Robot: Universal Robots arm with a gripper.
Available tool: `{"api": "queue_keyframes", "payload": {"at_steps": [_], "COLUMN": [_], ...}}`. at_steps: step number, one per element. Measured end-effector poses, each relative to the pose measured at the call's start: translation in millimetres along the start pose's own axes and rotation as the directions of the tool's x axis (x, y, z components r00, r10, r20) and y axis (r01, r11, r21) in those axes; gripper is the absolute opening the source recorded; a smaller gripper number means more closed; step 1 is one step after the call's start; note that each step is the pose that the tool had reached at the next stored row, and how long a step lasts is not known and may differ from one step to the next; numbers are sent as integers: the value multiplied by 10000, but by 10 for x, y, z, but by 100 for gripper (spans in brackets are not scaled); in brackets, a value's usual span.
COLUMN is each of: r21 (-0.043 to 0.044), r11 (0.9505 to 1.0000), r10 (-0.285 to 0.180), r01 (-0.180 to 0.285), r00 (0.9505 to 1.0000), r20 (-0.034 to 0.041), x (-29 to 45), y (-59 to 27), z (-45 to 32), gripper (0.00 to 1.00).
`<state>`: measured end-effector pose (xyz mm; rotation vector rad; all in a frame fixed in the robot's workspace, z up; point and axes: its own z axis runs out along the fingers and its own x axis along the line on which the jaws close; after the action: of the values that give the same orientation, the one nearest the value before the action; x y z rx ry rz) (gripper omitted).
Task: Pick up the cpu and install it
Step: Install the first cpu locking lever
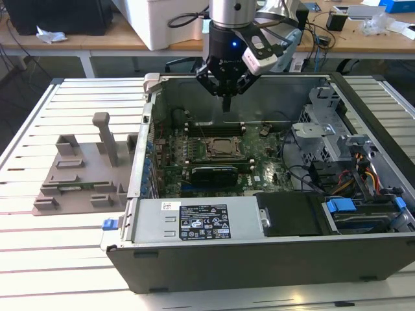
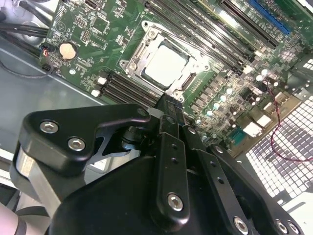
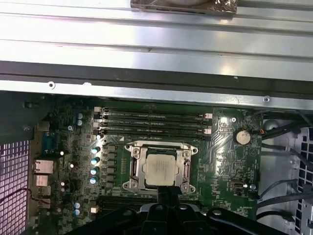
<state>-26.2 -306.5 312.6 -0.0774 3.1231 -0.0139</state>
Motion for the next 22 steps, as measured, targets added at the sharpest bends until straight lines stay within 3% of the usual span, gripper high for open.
{"api": "queue_keyframes", "payload": {"at_steps": [12, 22], "r21": [-31, -48], "r11": [10000, 10000], "r10": [1, 2], "r01": [-1, -2], "r00": [10000, 10000], "r20": [0, 2], "x": [12, 344], "y": [0, 17], "z": [-81, -76], "gripper": [11, 11]}}
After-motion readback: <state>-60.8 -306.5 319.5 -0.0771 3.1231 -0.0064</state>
